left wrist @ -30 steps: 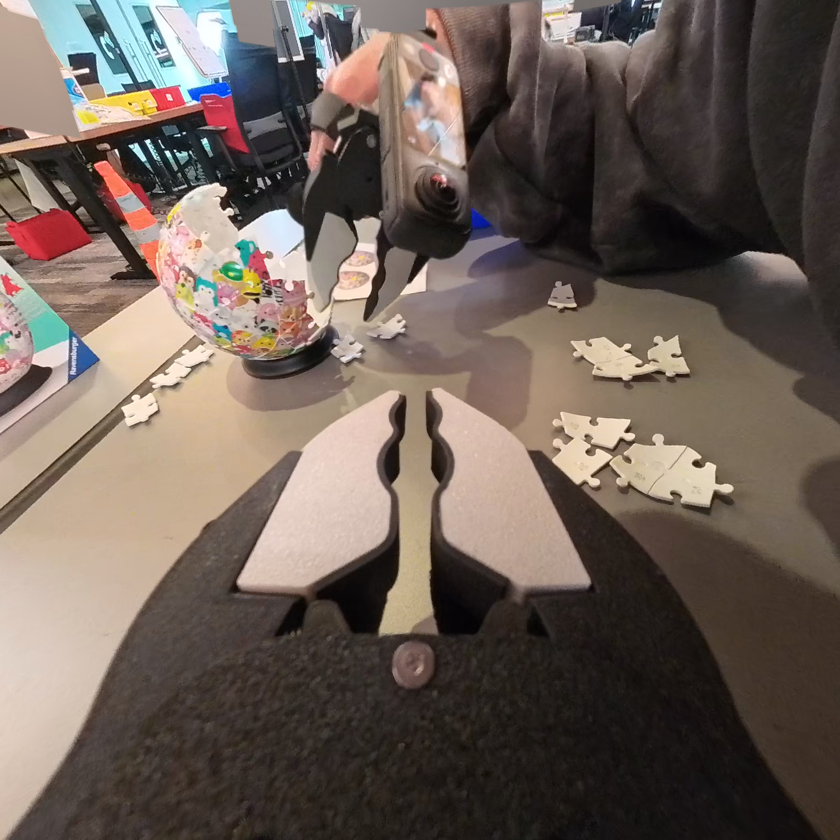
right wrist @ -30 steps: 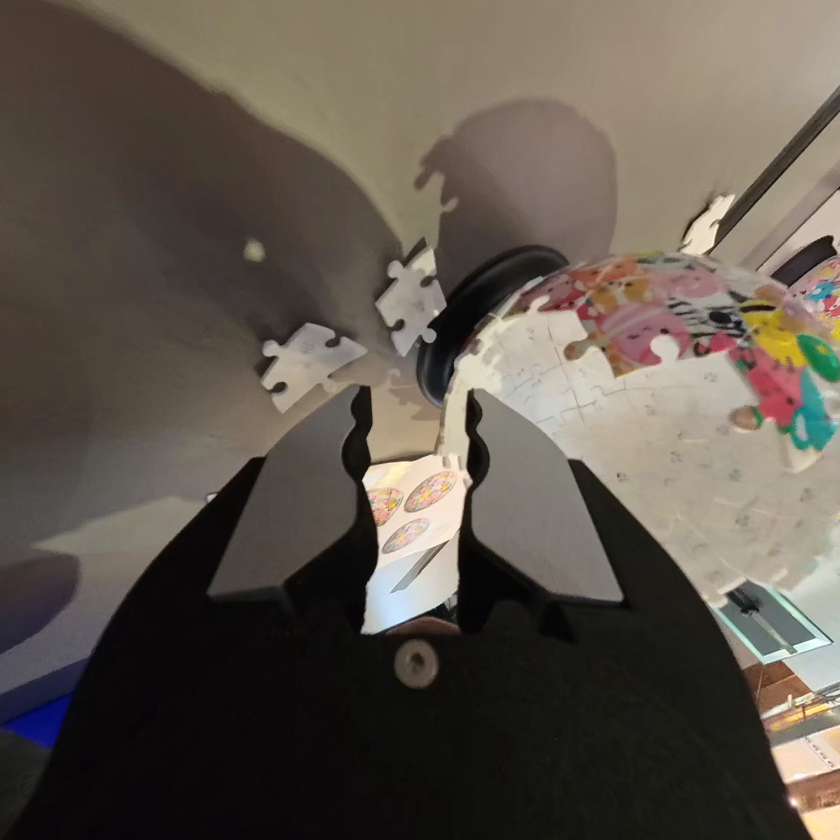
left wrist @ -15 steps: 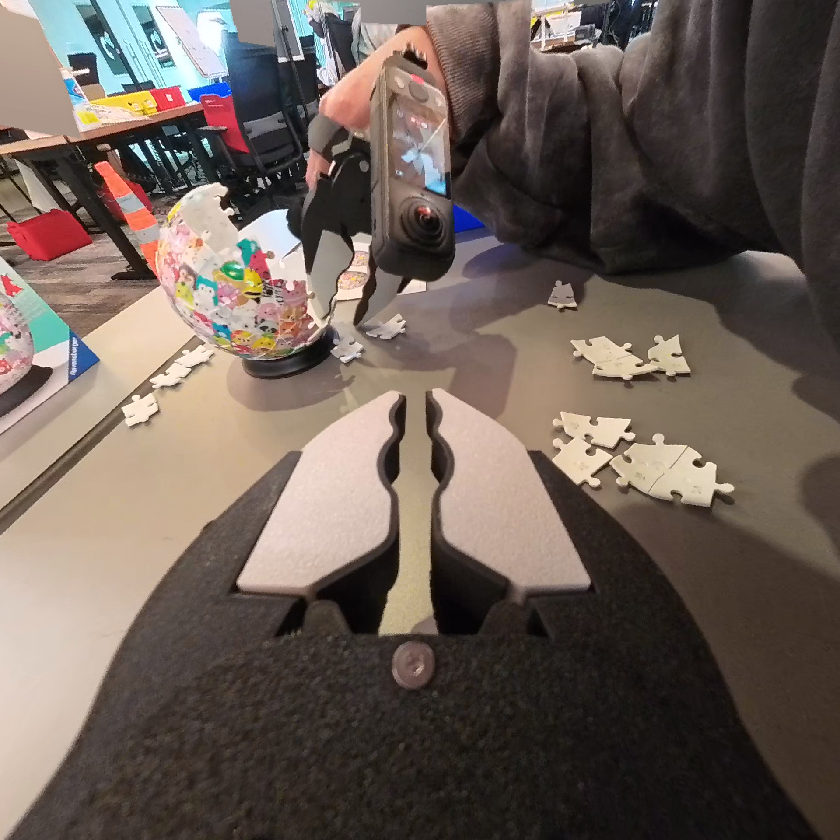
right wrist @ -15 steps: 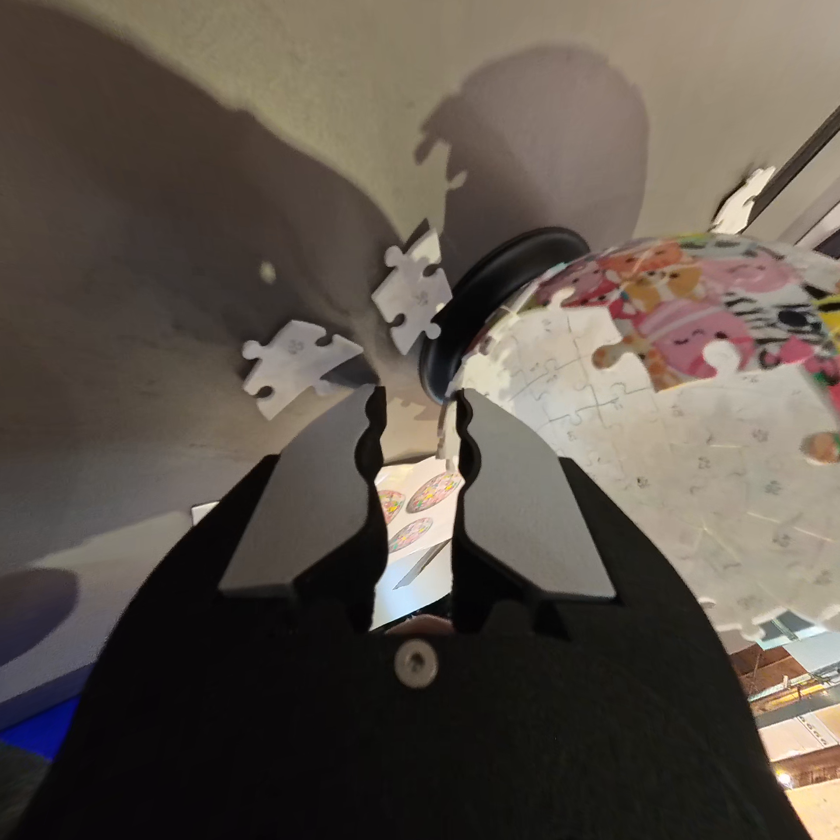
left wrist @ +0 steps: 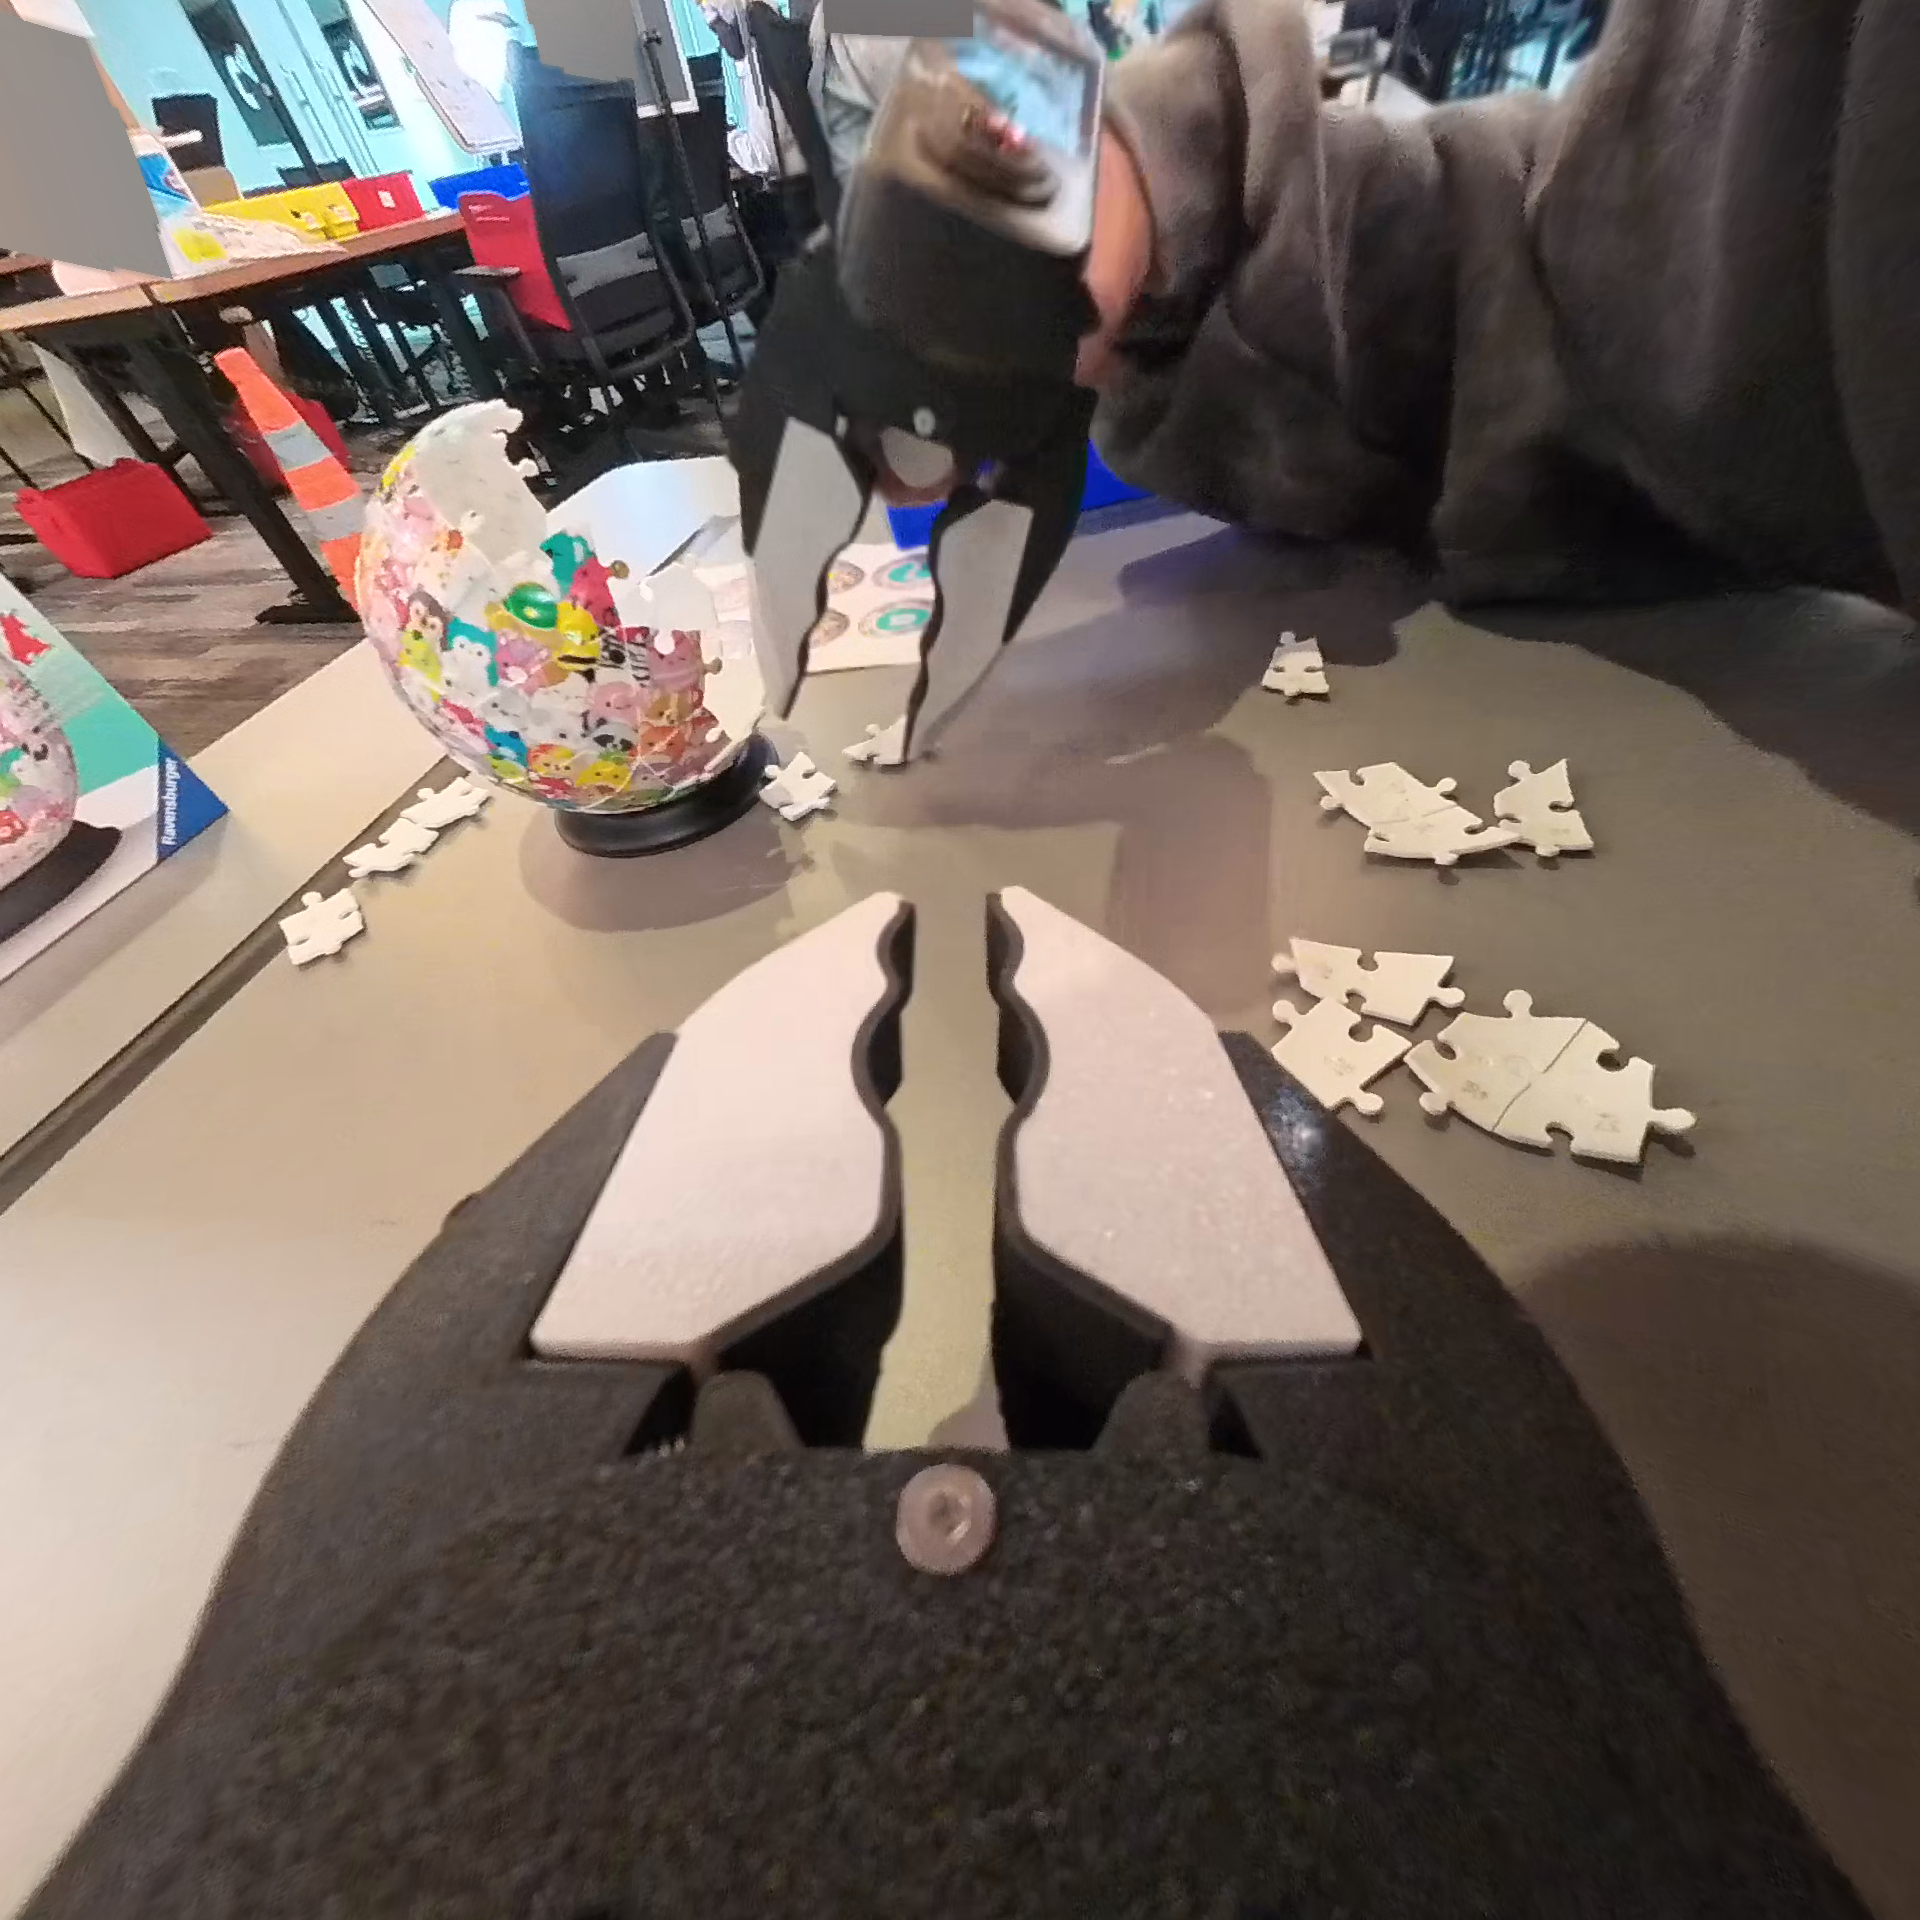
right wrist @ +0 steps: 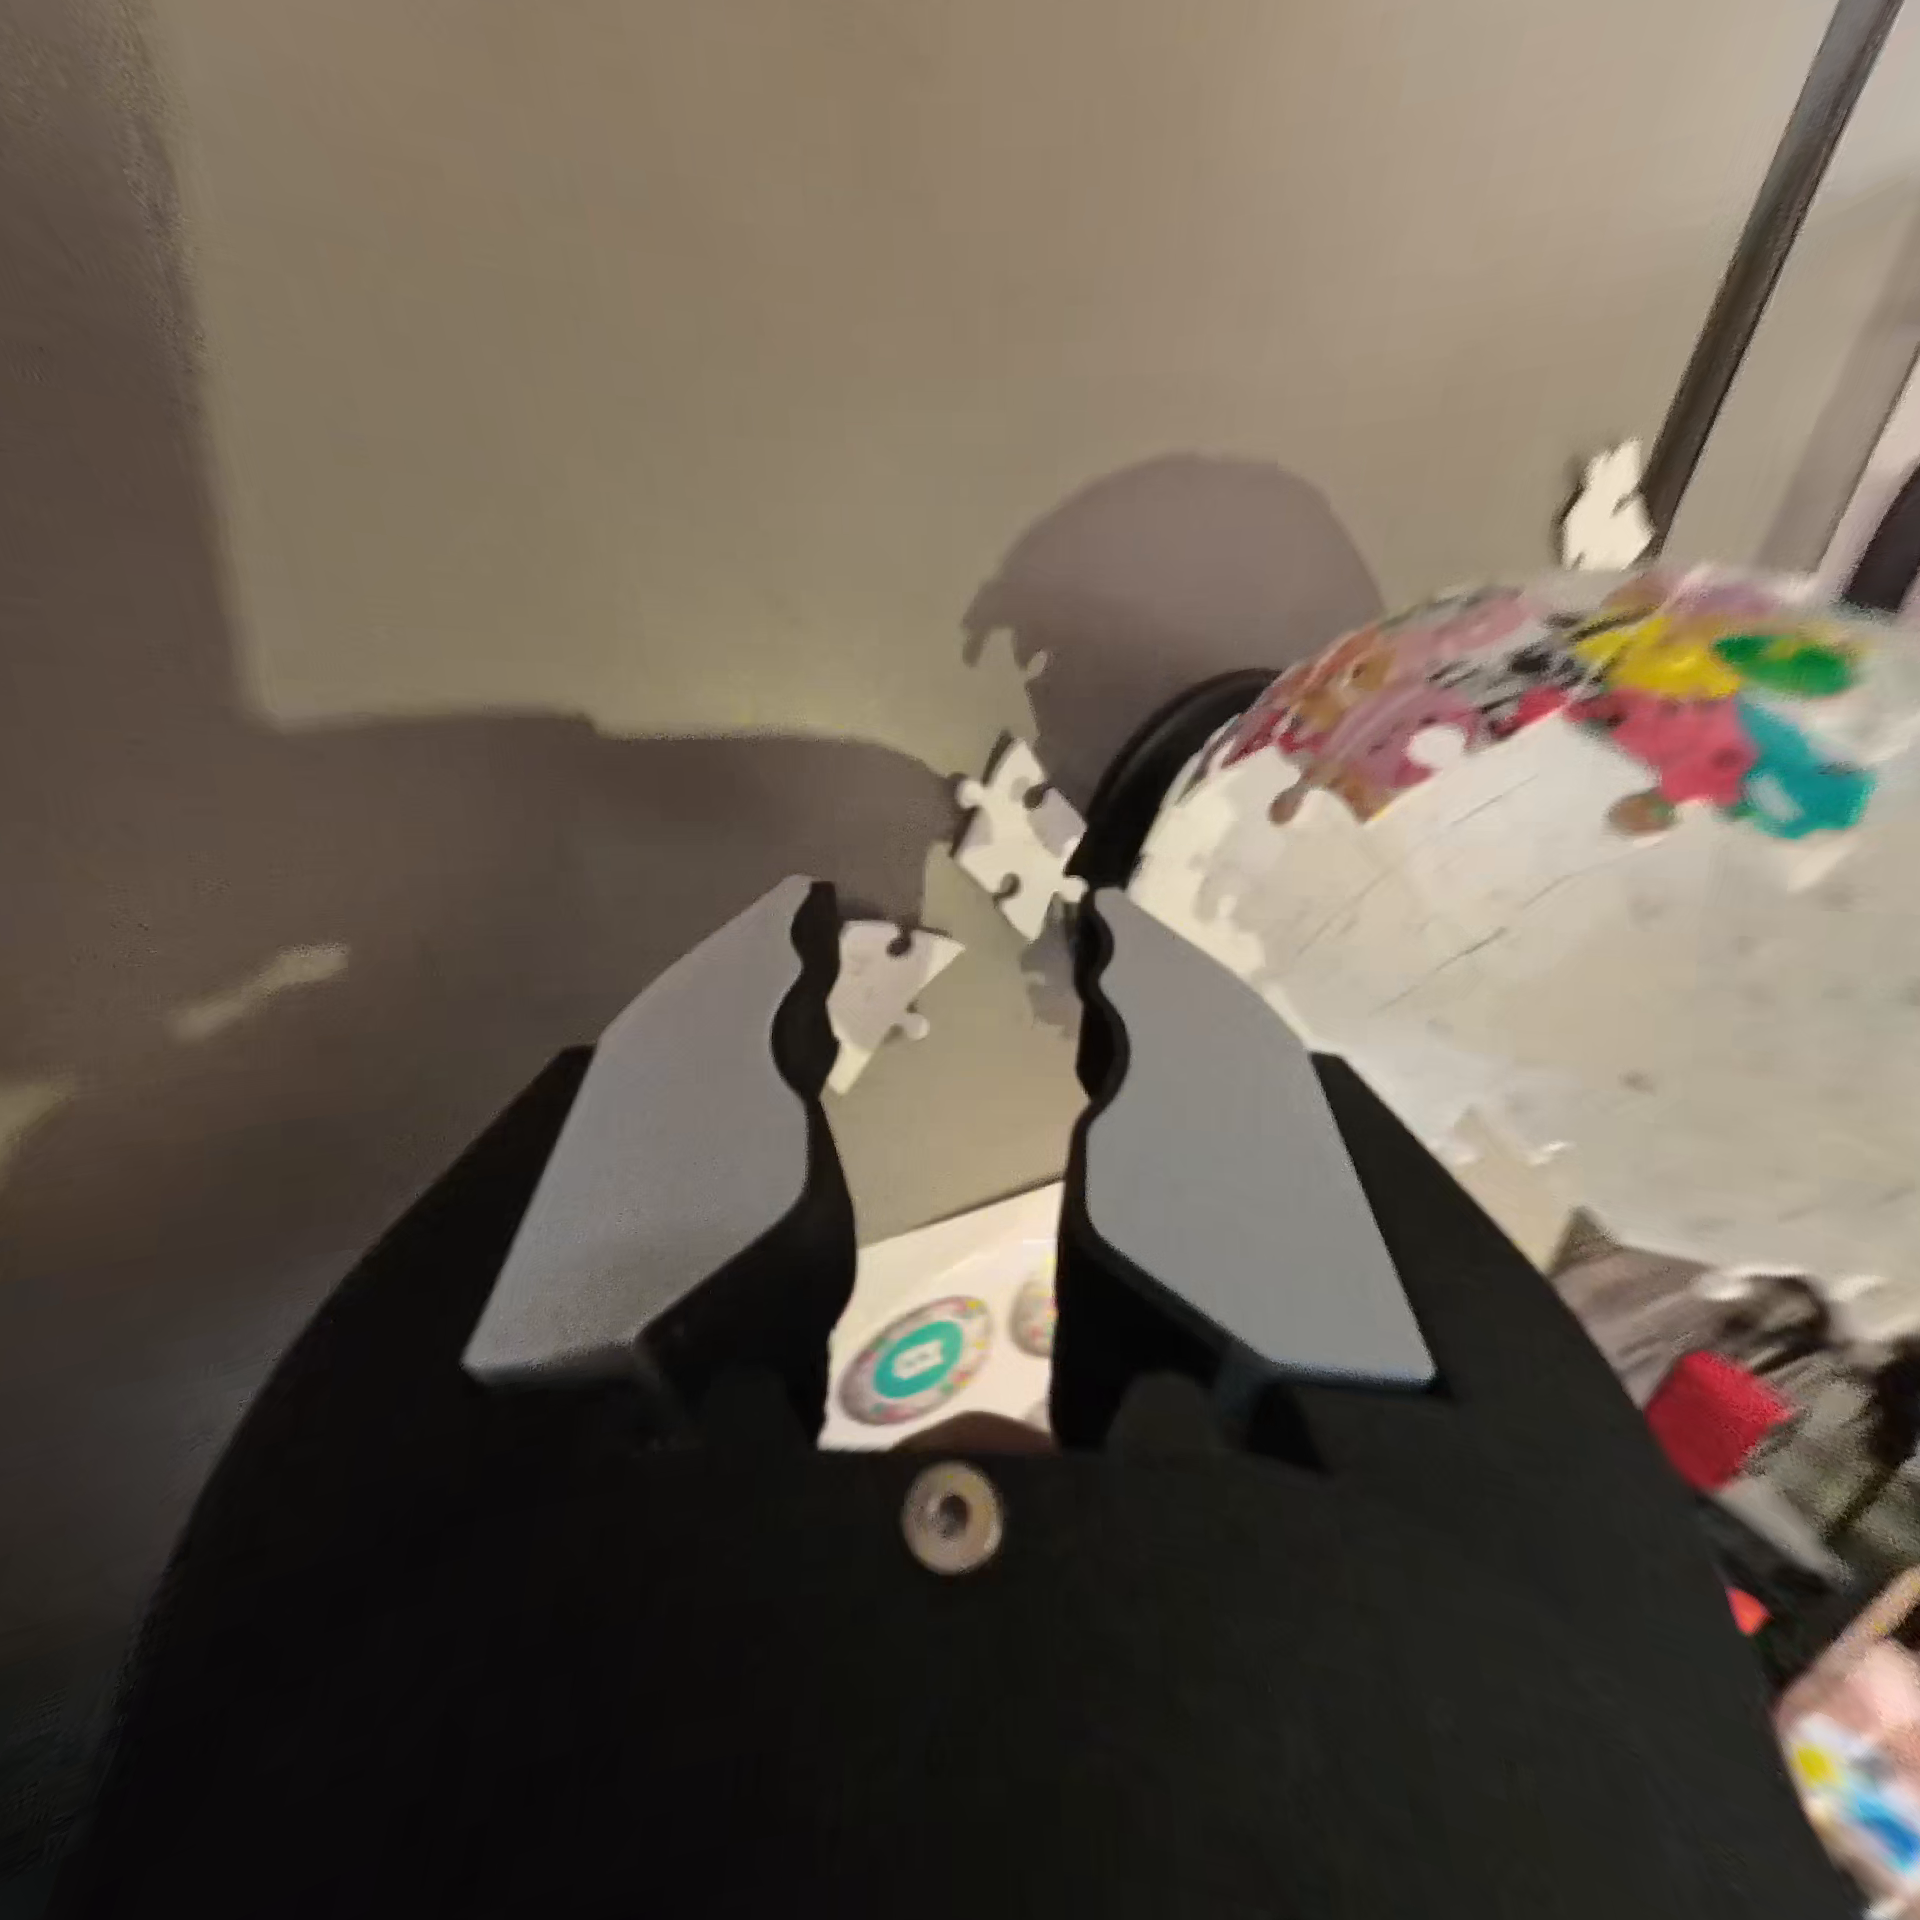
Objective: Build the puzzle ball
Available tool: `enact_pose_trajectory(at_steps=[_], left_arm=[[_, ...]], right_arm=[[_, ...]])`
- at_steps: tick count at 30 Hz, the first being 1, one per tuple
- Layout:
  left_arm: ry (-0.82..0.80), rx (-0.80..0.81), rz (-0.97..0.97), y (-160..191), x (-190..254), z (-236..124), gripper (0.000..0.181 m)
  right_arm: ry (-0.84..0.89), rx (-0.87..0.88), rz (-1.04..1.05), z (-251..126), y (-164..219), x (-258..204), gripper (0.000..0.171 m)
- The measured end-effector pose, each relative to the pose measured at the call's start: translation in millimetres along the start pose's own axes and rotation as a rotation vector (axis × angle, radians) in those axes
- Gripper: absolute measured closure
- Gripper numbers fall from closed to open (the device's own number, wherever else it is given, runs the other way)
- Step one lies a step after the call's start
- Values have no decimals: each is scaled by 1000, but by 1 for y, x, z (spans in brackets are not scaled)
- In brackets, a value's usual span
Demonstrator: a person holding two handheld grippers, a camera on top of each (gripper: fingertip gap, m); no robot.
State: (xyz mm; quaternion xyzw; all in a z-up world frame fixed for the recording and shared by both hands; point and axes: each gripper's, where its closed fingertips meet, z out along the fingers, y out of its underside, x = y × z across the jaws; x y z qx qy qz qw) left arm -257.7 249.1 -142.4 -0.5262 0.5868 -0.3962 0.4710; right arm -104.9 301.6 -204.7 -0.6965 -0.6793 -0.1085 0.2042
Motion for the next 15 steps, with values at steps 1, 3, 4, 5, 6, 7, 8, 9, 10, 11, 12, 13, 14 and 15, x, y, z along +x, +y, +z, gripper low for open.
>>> enact_pose_trajectory(at_steps=[1, 3, 4, 5, 6, 7, 8, 9, 10, 11, 12, 13, 14, 15], left_arm=[[-6, 3, 0, 0, -1, 0, 168], [-20, 19, -4, -3, -3, -1, 166], [-26, 28, -9, -4, -4, -1, 166], [-30, 35, -16, -5, -6, -1, 165], [-33, 42, -24, -6, -7, -1, 165], [-37, 49, -35, -7, -8, -1, 165], [-42, 56, -49, -8, -11, -1, 165], [-49, 62, -66, -9, -14, 0, 165], [-56, 65, -82, -10, -18, 2, 165], [-64, 60, -96, -10, -22, 5, 165], [-72, 44, -107, -8, -26, 9, 164], [-77, 15, -112, -5, -29, 14, 163], [-75, -20, -109, -2, -31, 19, 160], [-72, -51, -102, 2, -31, 25, 158]], right_arm=[[-5, -8, 62, 5, 1, -2, 123], [-6, 78, 173, 11, -8, -5, 134], [10, 129, 208, 13, -13, -4, 134], [9, 157, 237, 14, -16, -4, 139], [-17, 184, 267, 16, -19, -7, 149], [-27, 210, 307, 18, -21, -7, 155], [-34, 225, 359, 19, -21, -6, 157], [-77, 231, 392, 19, -20, -10, 166], [-105, 218, 414, 18, -19, -13, 171], [-115, 216, 433, 18, -19, -15, 171], [-143, 232, 439, 15, -21, -22, 171], [-217, 254, 408, 9, -26, -36, 171], [-269, 255, 377, 4, -29, -47, 170], [-248, 224, 358, 3, -27, -47, 165]])
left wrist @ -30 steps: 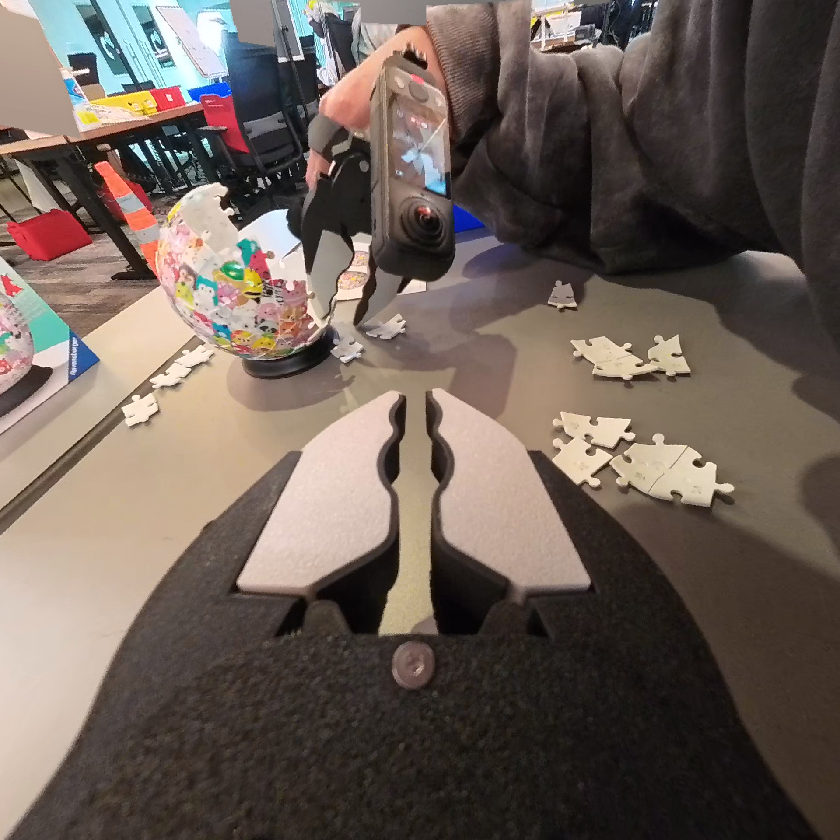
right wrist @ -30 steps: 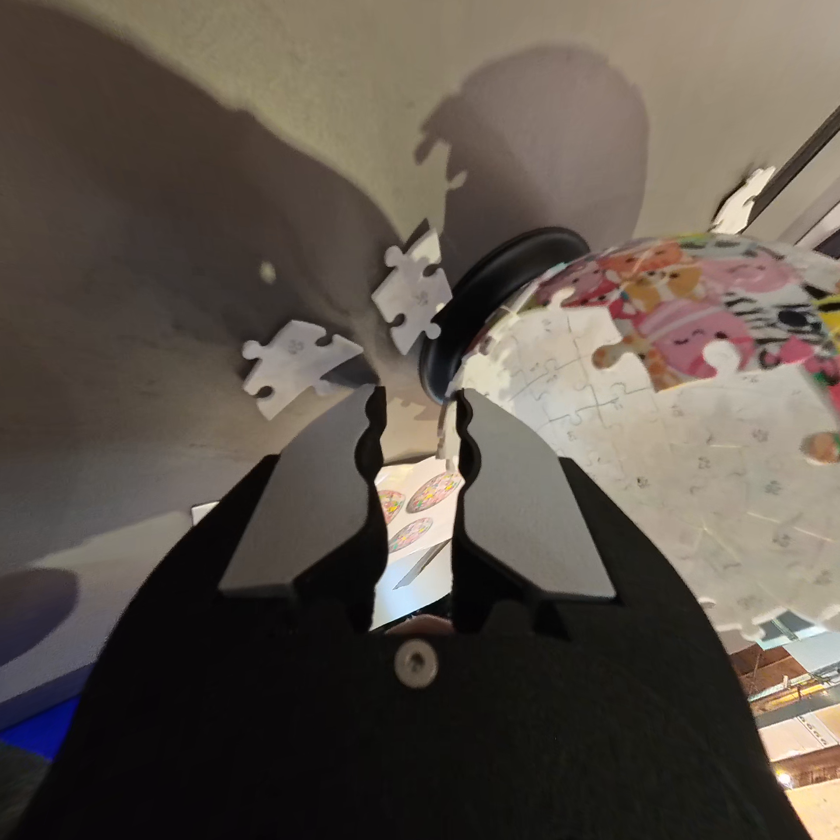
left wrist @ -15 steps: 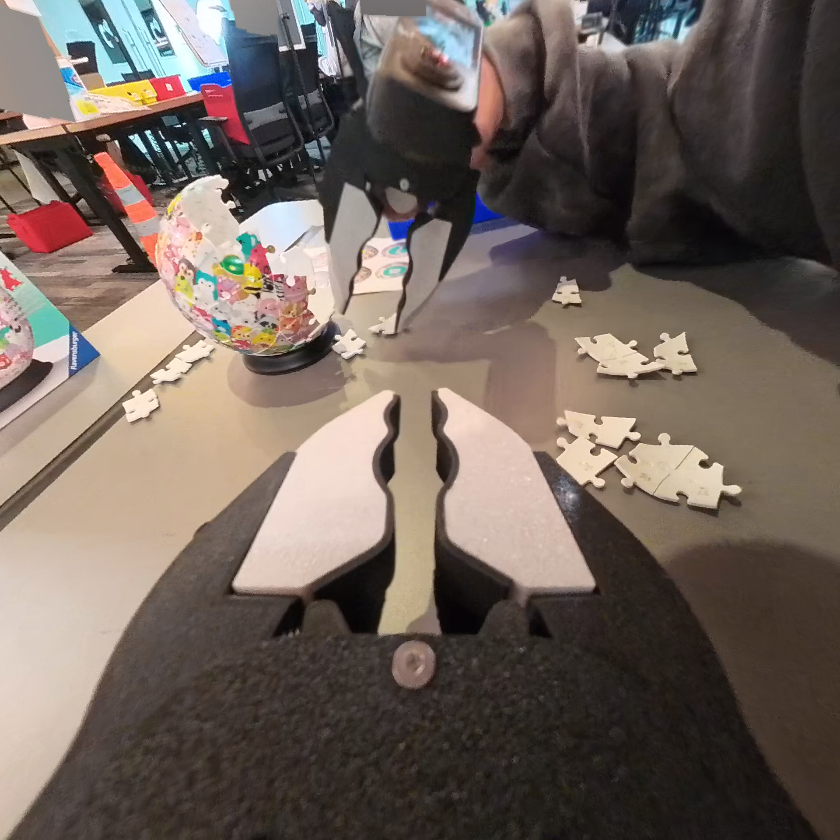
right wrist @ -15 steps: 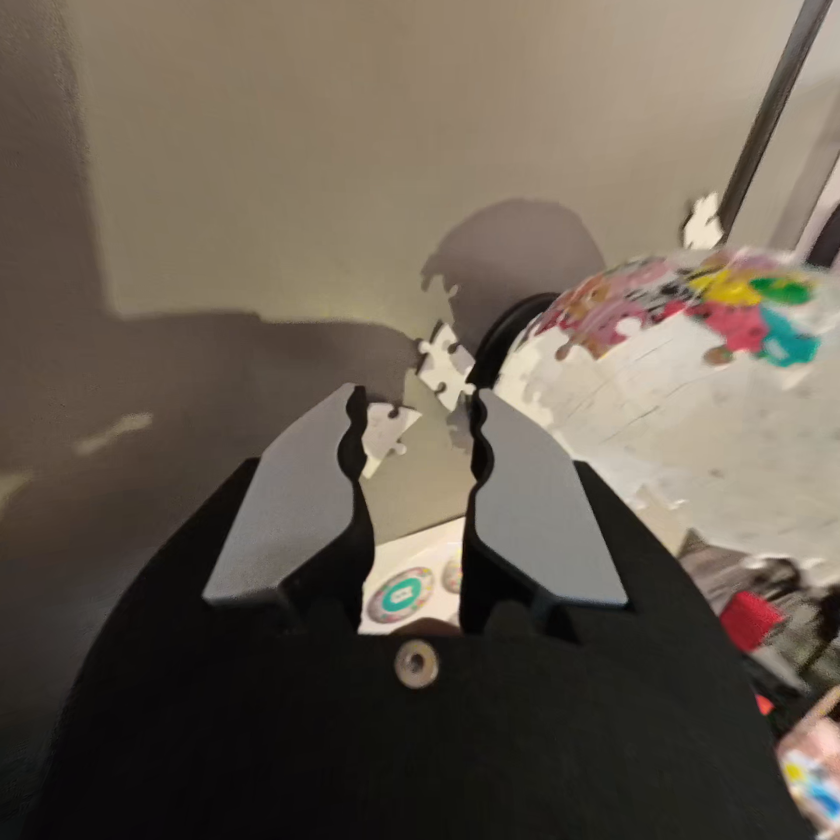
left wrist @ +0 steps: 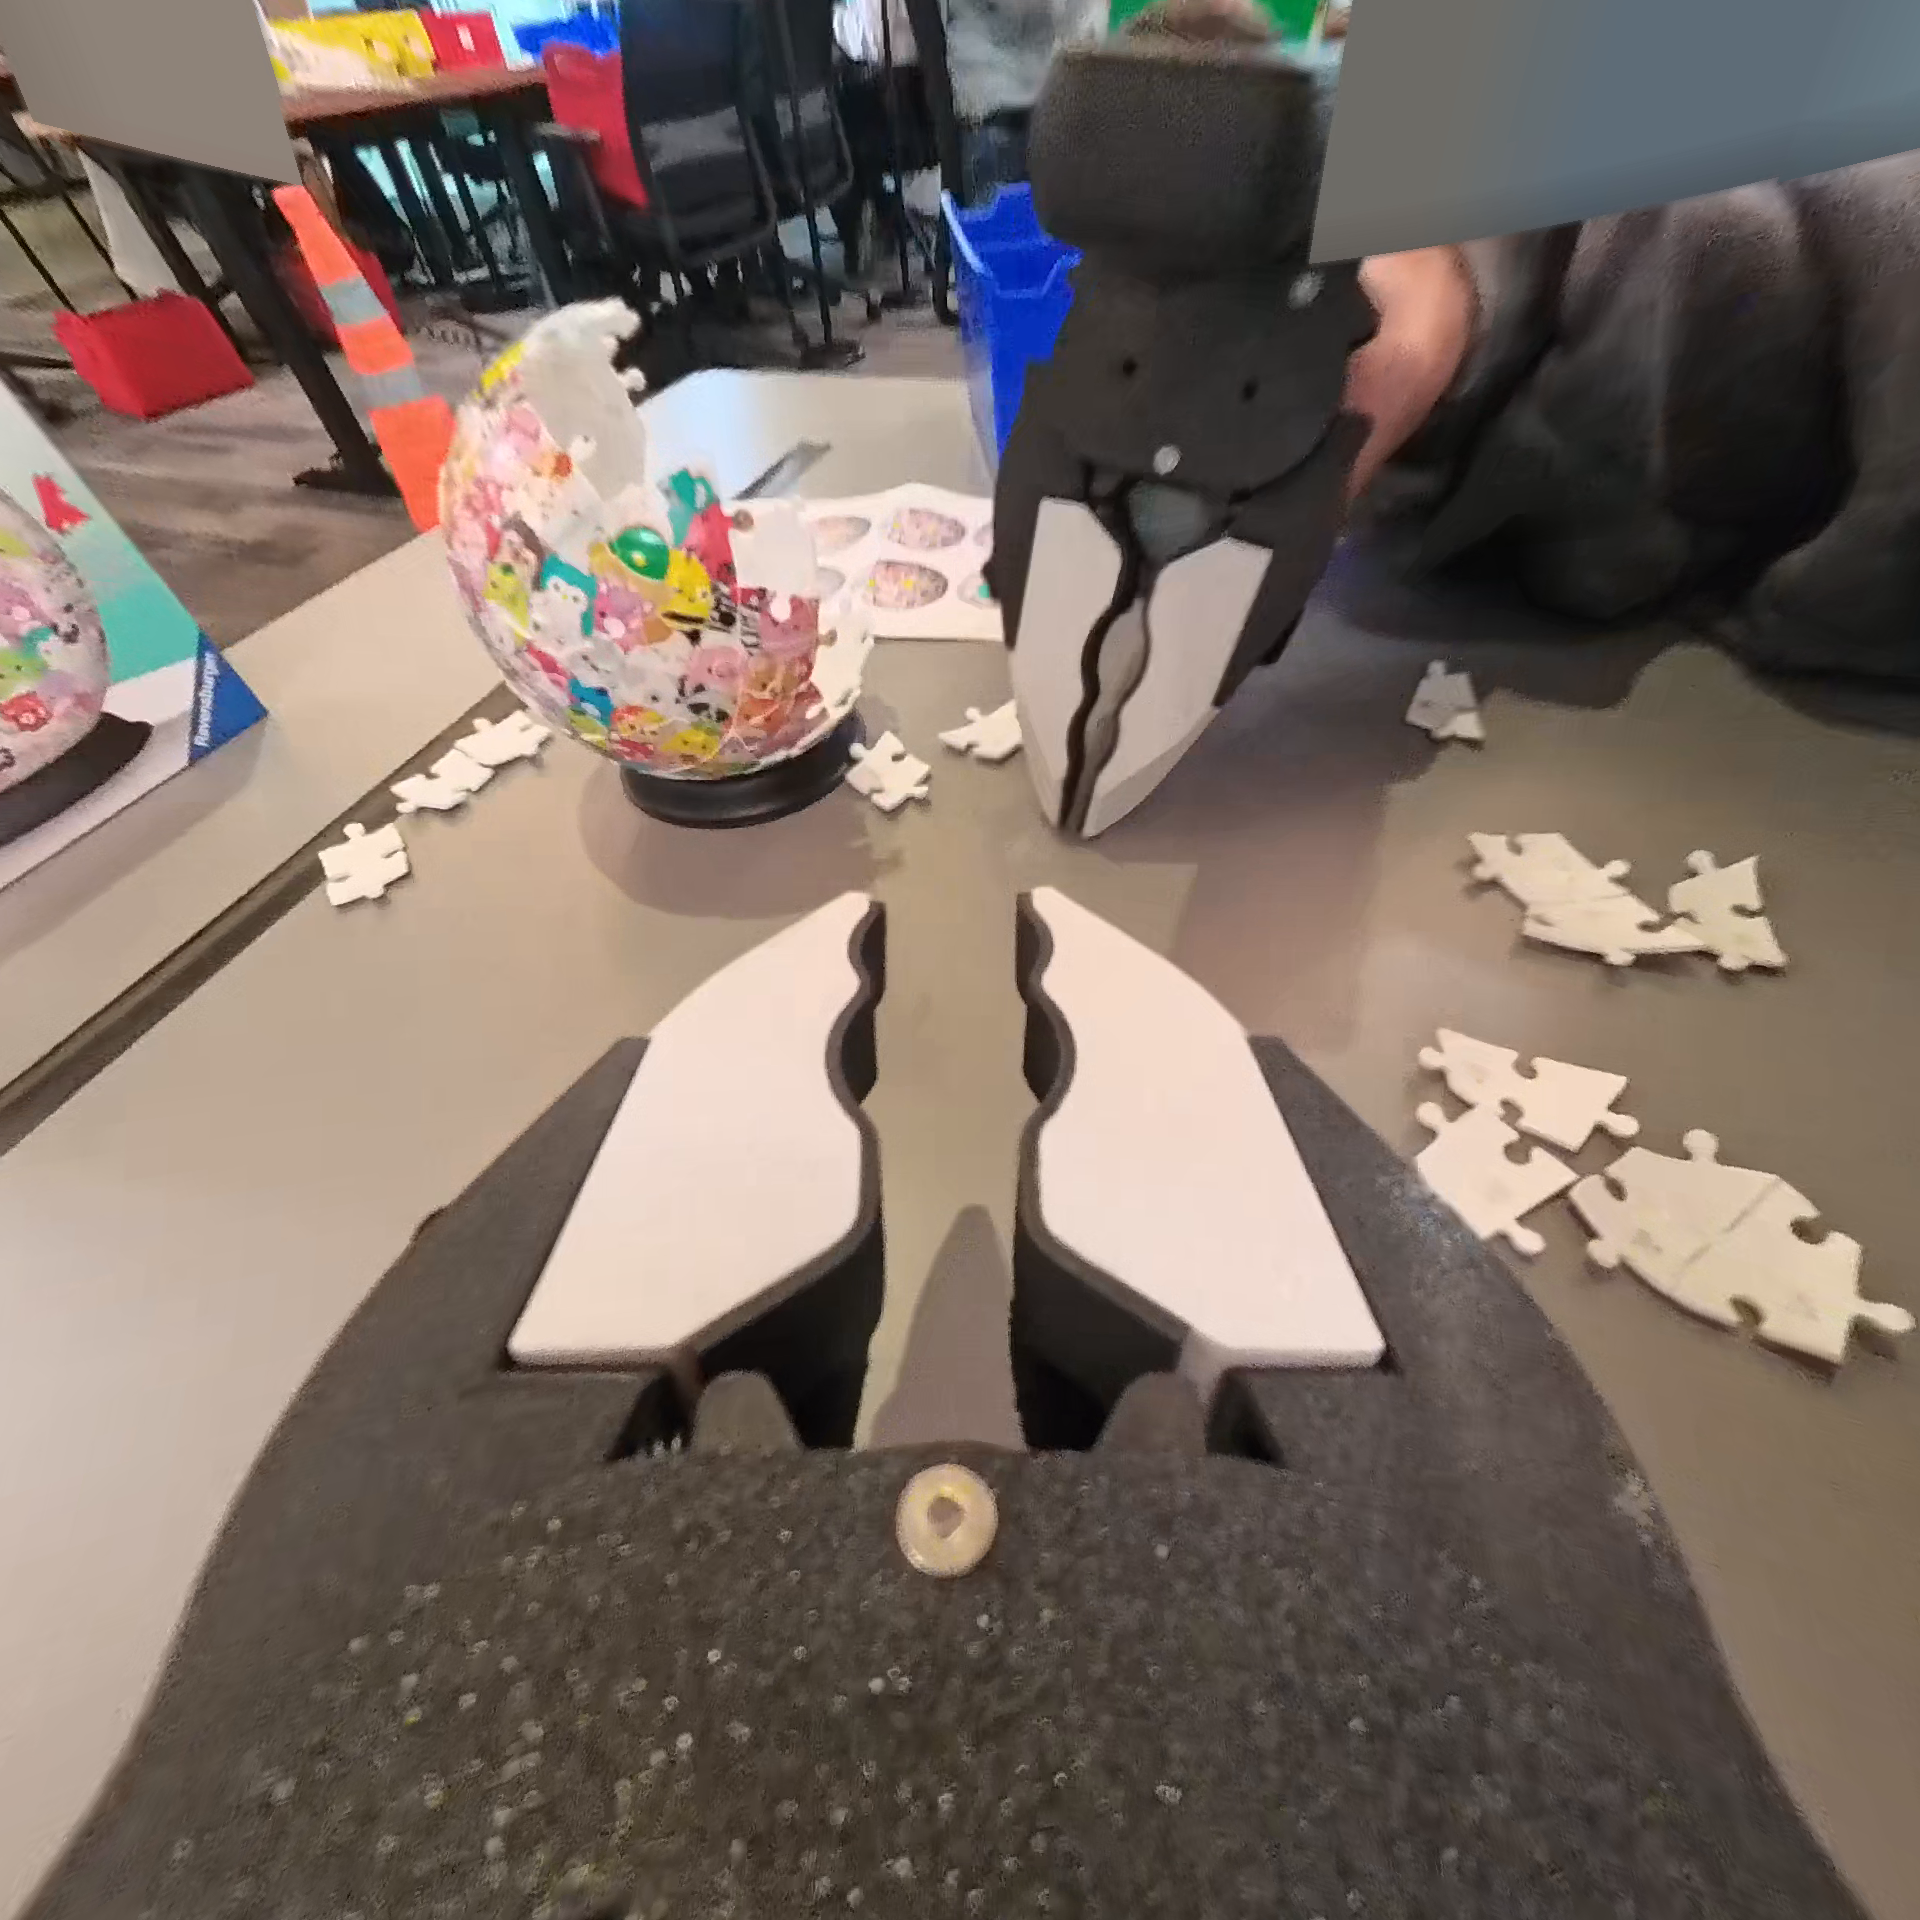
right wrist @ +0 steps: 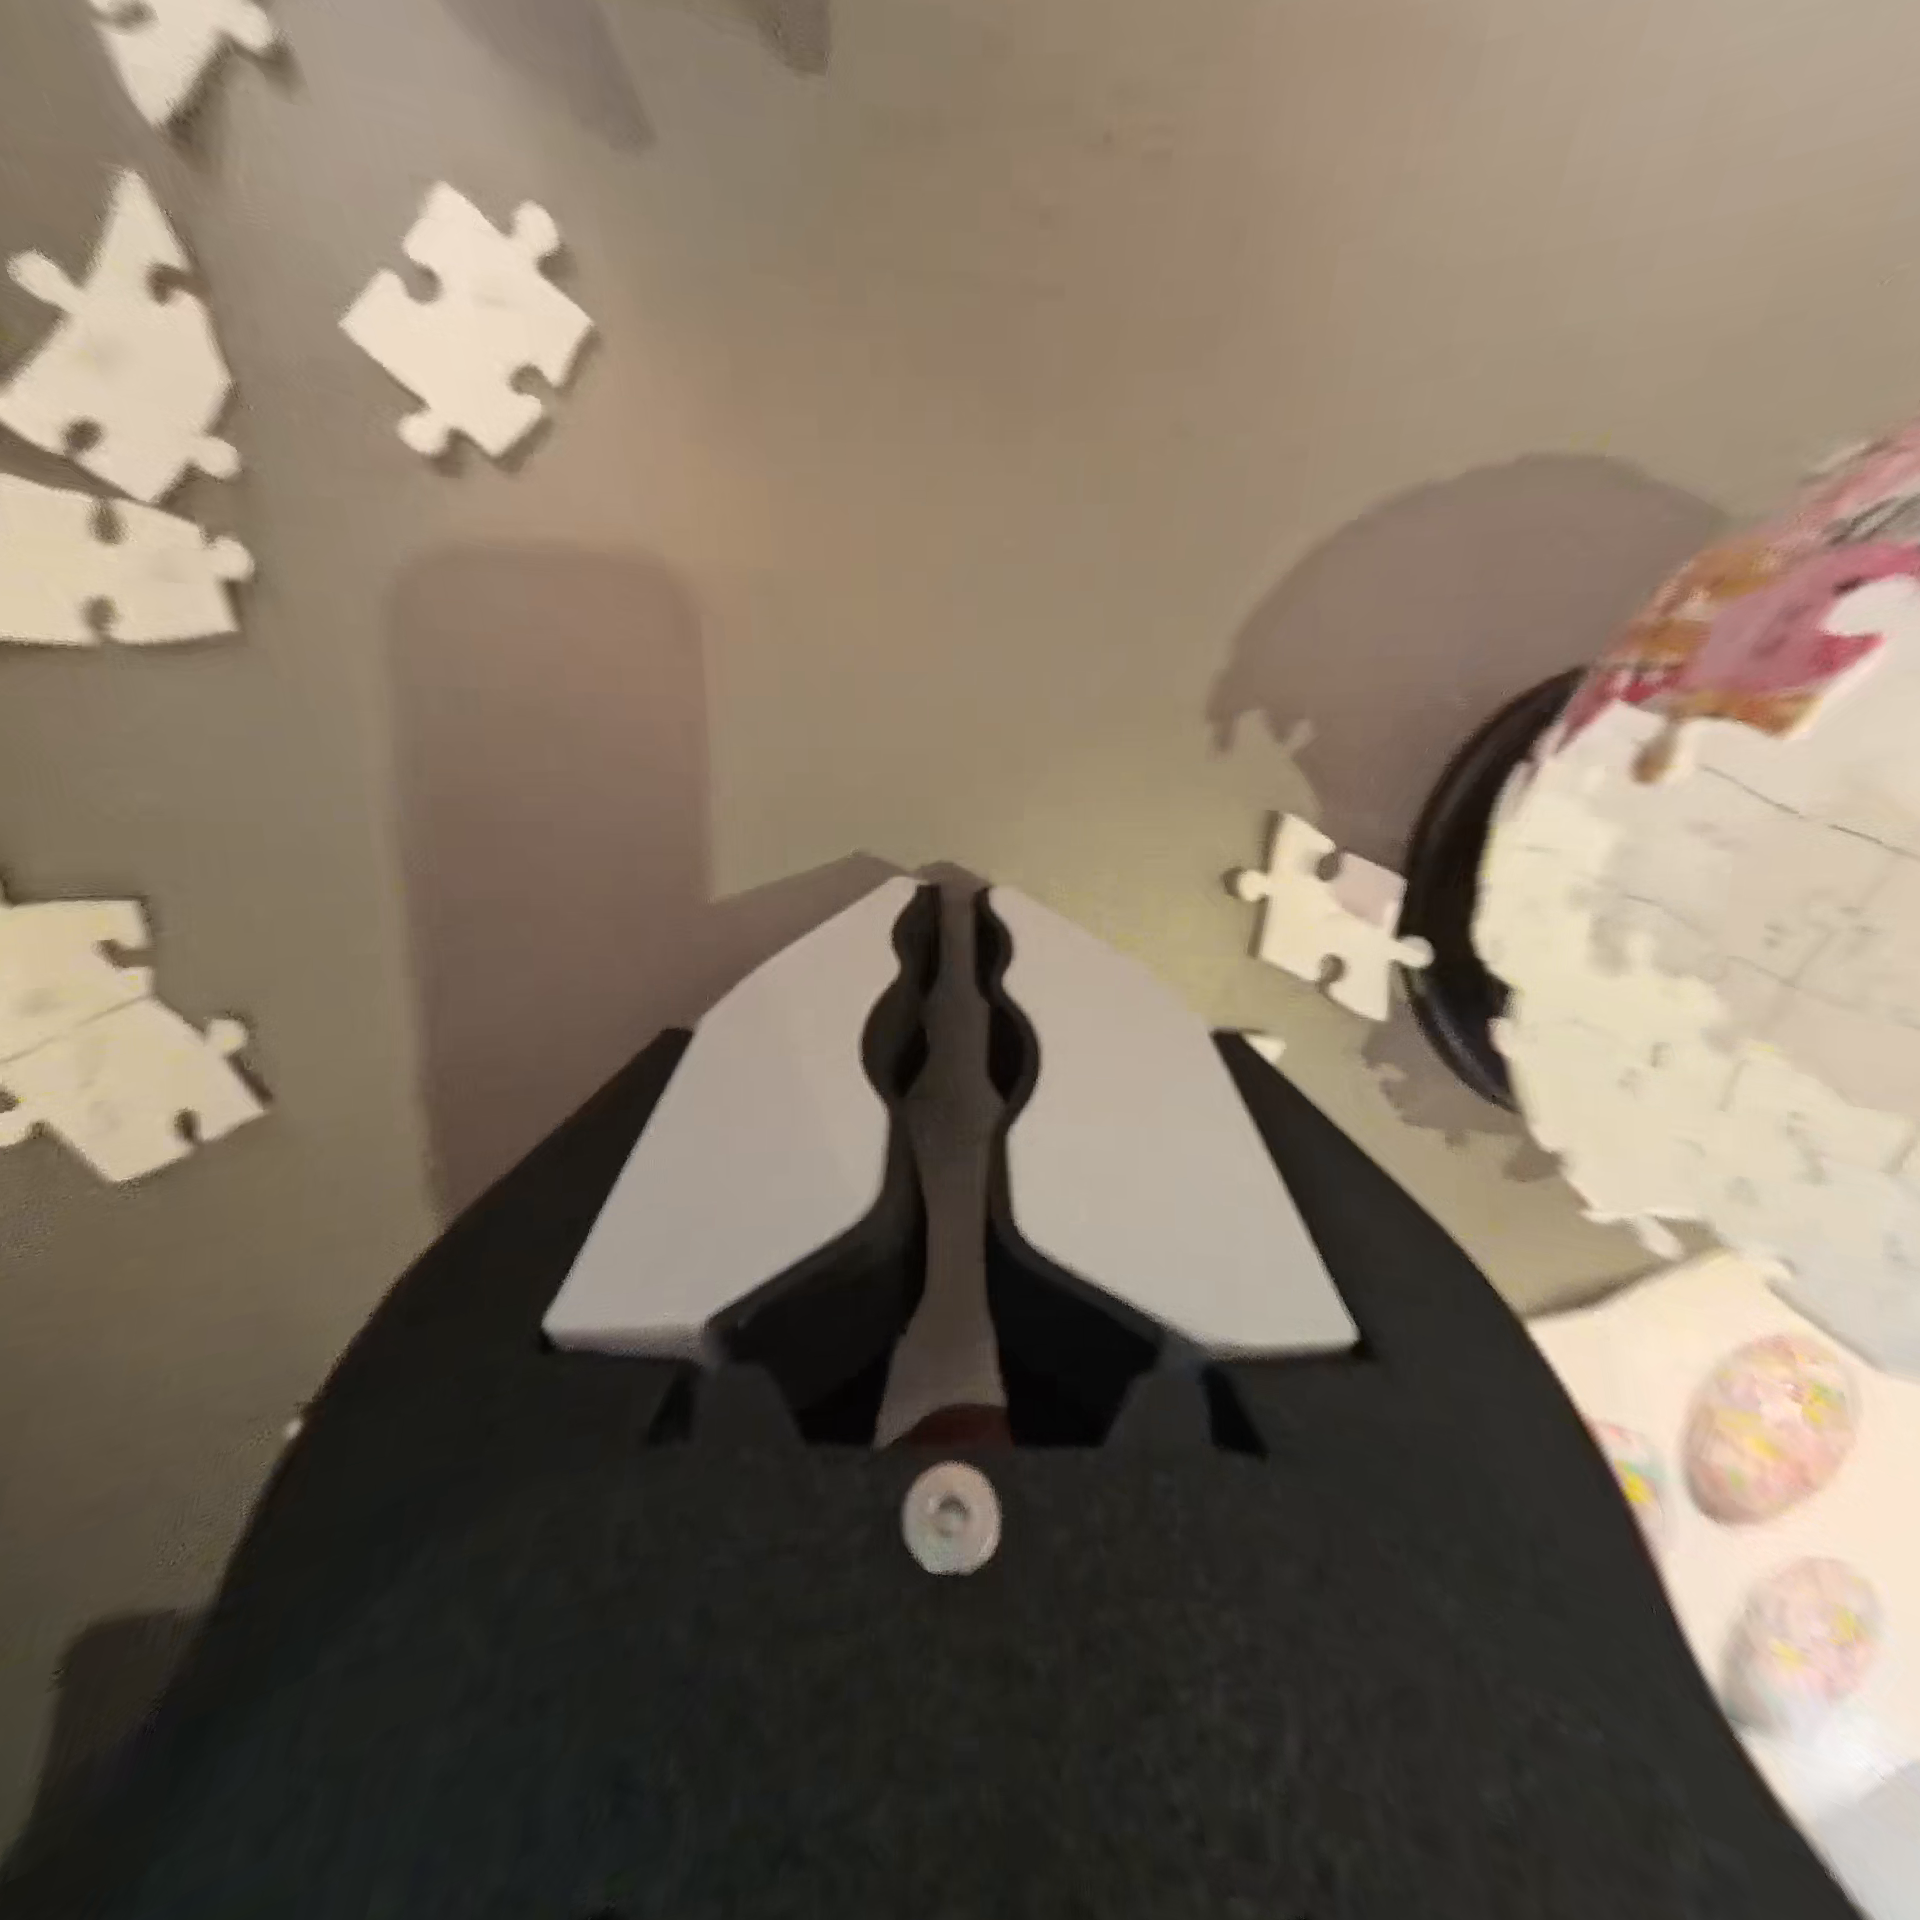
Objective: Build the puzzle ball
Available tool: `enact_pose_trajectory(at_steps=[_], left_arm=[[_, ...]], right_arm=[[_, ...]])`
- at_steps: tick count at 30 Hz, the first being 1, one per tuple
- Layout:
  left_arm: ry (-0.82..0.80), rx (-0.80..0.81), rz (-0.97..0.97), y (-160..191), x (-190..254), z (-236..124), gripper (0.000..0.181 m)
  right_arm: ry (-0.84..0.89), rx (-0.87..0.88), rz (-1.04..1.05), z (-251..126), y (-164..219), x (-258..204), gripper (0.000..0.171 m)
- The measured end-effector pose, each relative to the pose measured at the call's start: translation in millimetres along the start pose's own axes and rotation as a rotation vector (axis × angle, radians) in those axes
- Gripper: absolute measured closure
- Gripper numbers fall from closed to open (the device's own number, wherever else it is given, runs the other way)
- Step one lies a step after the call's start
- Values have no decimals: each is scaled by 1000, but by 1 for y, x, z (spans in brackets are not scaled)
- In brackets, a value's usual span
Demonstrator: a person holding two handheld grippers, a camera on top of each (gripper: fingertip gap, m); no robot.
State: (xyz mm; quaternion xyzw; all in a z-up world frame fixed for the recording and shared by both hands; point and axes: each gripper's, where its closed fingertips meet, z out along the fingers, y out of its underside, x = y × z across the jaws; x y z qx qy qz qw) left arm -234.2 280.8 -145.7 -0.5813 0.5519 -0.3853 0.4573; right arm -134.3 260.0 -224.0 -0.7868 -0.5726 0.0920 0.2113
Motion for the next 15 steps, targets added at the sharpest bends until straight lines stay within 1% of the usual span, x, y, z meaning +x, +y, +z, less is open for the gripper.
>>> enact_pose_trajectory(at_steps=[1, 3, 4, 5, 7, 8, 9, 11, 13, 15], left_arm=[[-6, -18, 10, 1, 0, 4, 158], [-21, -36, 29, 2, 1, 12, 158], [-26, -41, 38, 1, 3, 15, 157], [-35, -39, 48, 0, 5, 18, 157], [-48, -36, 57, -3, 9, 22, 157], [-49, -32, 51, -4, 12, 23, 157], [-46, -25, 39, -6, 16, 24, 157], [-39, -17, 21, -10, 24, 25, 157], [-53, -37, 29, -9, 27, 28, 157], [-75, -73, 41, -5, 25, 32, 157]], right_arm=[[63, -12, -9, -3, 0, 6, 159], [202, 61, -24, -10, -12, 25, 151], [274, 90, -7, -12, -16, 38, 151], [301, 86, 36, -10, -15, 46, 150], [334, 27, 141, -2, -5, 57, 140], [344, 10, 166, 2, 0, 60, 145], [343, 32, 186, 4, -1, 60, 156], [309, 53, 222, 6, -2, 56, 167], [278, 52, 230, 5, 0, 48, 167], [151, 51, 188, 3, 0, 24, 166]])
